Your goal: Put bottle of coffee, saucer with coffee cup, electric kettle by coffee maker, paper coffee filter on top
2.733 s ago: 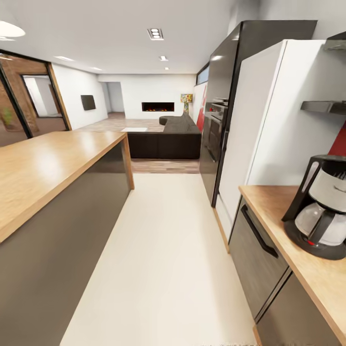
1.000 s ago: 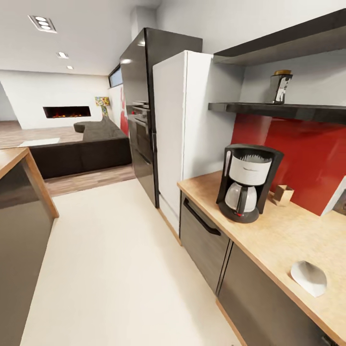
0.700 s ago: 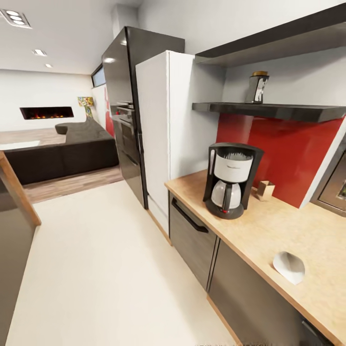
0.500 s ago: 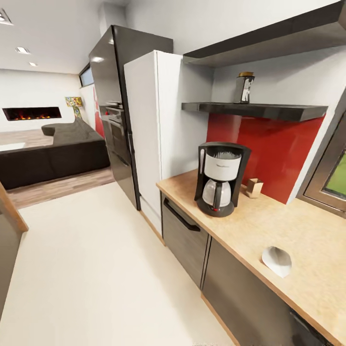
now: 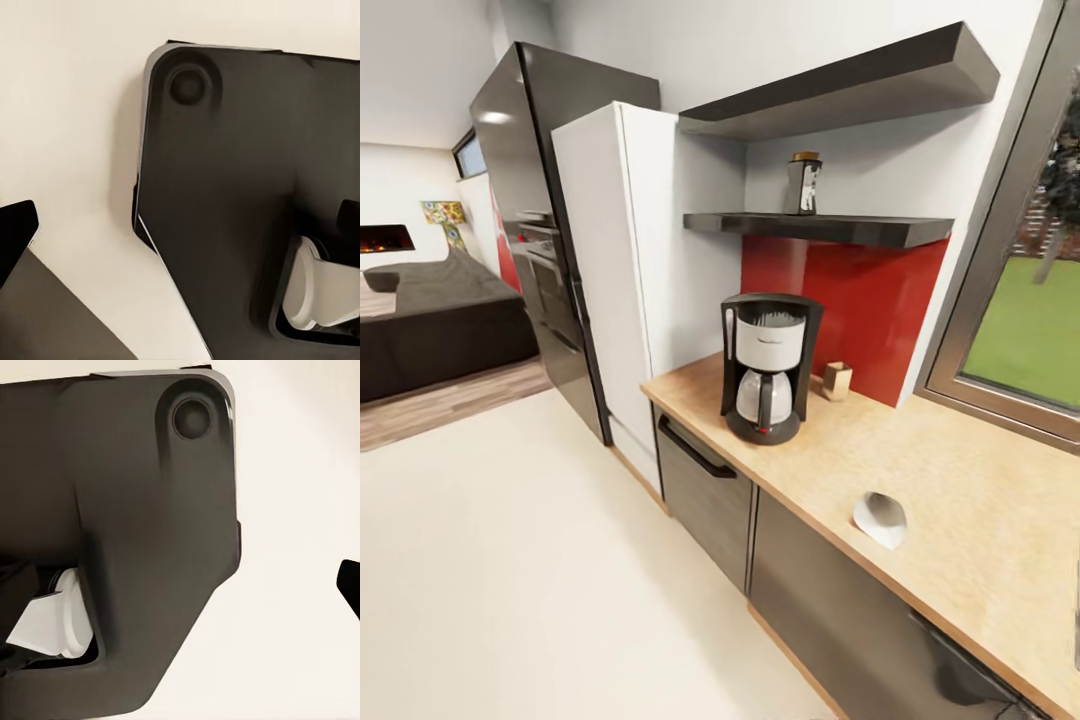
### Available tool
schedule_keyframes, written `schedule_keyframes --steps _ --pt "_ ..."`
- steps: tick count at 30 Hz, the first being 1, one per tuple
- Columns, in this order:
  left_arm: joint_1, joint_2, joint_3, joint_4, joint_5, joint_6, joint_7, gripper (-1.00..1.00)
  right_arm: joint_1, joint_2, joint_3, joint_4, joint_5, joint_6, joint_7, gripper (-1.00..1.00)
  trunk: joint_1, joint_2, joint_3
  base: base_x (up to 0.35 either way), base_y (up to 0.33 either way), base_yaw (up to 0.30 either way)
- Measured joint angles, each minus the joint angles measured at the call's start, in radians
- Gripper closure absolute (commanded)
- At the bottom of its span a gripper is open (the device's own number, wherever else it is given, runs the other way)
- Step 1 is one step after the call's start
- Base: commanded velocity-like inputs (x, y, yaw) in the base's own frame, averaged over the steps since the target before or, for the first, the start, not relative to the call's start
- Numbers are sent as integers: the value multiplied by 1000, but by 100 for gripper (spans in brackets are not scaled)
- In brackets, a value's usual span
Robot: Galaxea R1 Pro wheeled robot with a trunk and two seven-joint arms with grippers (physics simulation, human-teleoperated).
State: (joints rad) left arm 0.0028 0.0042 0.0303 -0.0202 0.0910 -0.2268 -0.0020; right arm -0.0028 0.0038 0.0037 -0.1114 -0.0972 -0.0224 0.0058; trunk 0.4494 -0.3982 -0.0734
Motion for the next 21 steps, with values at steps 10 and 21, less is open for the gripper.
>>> schedule_keyframes --steps 10,21 --pt "-1 2 -1 -1 0 -1 9 -100 0 2 -3 -4 -3 0 0 -100 0 0 0 0 0 -51" --pt "0 15 -1 3 -2 2 9 -100 -1 3 -3 -35 -3 4 0 -100 0 0 0 0 0 -1"
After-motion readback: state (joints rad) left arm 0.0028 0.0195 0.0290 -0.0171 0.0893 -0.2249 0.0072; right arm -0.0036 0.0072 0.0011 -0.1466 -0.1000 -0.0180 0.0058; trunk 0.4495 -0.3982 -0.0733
